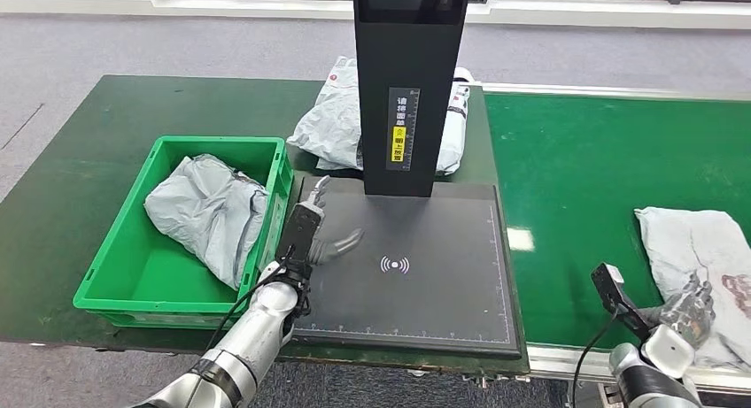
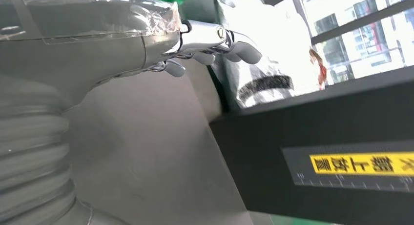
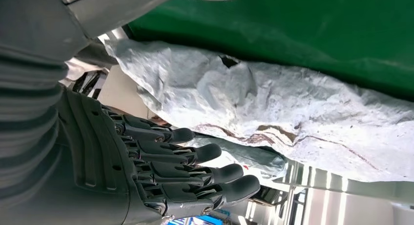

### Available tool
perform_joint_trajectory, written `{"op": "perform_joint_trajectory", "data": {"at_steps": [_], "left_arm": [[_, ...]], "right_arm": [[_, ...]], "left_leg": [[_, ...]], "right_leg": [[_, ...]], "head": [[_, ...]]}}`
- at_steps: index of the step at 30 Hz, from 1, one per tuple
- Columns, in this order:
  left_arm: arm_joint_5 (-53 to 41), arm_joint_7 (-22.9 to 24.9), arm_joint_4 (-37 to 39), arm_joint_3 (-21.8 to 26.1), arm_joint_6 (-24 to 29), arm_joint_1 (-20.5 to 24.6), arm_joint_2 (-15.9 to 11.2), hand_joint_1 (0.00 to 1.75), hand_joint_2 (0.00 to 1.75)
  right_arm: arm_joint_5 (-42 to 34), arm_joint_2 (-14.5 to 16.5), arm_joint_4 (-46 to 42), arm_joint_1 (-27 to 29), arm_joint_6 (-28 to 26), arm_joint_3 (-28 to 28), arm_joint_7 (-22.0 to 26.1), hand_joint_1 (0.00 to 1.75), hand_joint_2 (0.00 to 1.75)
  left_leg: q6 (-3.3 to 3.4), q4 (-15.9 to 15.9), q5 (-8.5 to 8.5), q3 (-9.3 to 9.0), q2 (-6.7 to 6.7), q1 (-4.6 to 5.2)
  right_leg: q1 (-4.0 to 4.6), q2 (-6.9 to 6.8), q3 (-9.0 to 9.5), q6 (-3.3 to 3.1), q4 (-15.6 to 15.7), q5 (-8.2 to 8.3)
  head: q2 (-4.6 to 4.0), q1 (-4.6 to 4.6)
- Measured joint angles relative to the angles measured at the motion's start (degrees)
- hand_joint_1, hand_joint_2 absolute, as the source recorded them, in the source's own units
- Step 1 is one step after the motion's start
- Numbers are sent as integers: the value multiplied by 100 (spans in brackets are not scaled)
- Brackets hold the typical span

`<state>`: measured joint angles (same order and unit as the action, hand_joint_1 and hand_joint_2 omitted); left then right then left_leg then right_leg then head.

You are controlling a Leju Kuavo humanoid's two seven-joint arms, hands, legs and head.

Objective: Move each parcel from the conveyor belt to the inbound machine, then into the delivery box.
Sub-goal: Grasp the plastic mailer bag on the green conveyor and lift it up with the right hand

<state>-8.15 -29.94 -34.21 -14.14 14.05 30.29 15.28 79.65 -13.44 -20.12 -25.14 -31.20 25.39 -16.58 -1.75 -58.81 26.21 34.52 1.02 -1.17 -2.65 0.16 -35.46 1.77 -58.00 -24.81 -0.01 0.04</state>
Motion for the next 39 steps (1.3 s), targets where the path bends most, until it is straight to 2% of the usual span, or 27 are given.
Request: {"op": "perform_joint_trajectory", "data": {"at_steps": [5, 13, 20, 21, 24, 25, 30, 39], "left_arm": [[26, -15, -36, 51, 21, -47, -55, 0, 175], [41, -6, -72, 128, 32, -62, -86, 0, 175], [40, 1, -72, 194, 36, -61, -86, 0, 175], [39, 9, -72, 202, 32, -59, -86, 0, 175], [25, 56, -72, 235, -1, -38, -85, 0, 175], [16, 74, -72, 244, -11, -27, -85, 0, 175], [-16, 101, -69, 288, -34, 20, -79, 0, 175], [-16, 100, -69, 306, -51, 29, -75, 0, 175]], "right_arm": [[34, -44, 102, -107, 55, 1, -43, 0, 175], [342, -39, 200, -155, 290, -3, -695, 0, 175], [407, -12, 245, -121, 400, -4, -834, 0, 175], [444, -6, 246, -102, 434, -4, -900, 10, 175], [678, 0, 246, -20, 572, -58, -1259, 141, 175], [733, 0, 246, 7, 628, -89, -1372, 175, 175], [756, 10, 240, 107, 996, -190, -1524, 175, 175], [756, 23, 238, 125, 1135, -216, -1523, 175, 175]], "left_leg": [[0, 1, 0, 0, 0, 0], [0, 0, 0, 0, 1, 0], [0, 0, 0, -1, 1, 0], [0, 0, 0, -1, 1, -1], [0, 0, 0, -2, 1, -1], [0, 0, 0, -2, 1, -1], [1, -1, 0, -2, 2, -1], [1, -1, 0, -2, 2, -1]], "right_leg": [[1, 0, 0, 0, 0, 0], [0, -2, 0, 0, 0, 0], [1, -2, -1, 0, 0, 0], [1, -2, -1, 0, 0, 0], [2, -2, -1, 0, 0, -1], [2, -2, -1, 0, 0, -1], [1, -3, 2, 1, 0, -1], [1, -3, 3, 1, 0, -1]], "head": [[1, 0], [0, 0], [0, 0], [1, 0], [1, 0], [0, 0], [0, 0], [0, 0]]}}
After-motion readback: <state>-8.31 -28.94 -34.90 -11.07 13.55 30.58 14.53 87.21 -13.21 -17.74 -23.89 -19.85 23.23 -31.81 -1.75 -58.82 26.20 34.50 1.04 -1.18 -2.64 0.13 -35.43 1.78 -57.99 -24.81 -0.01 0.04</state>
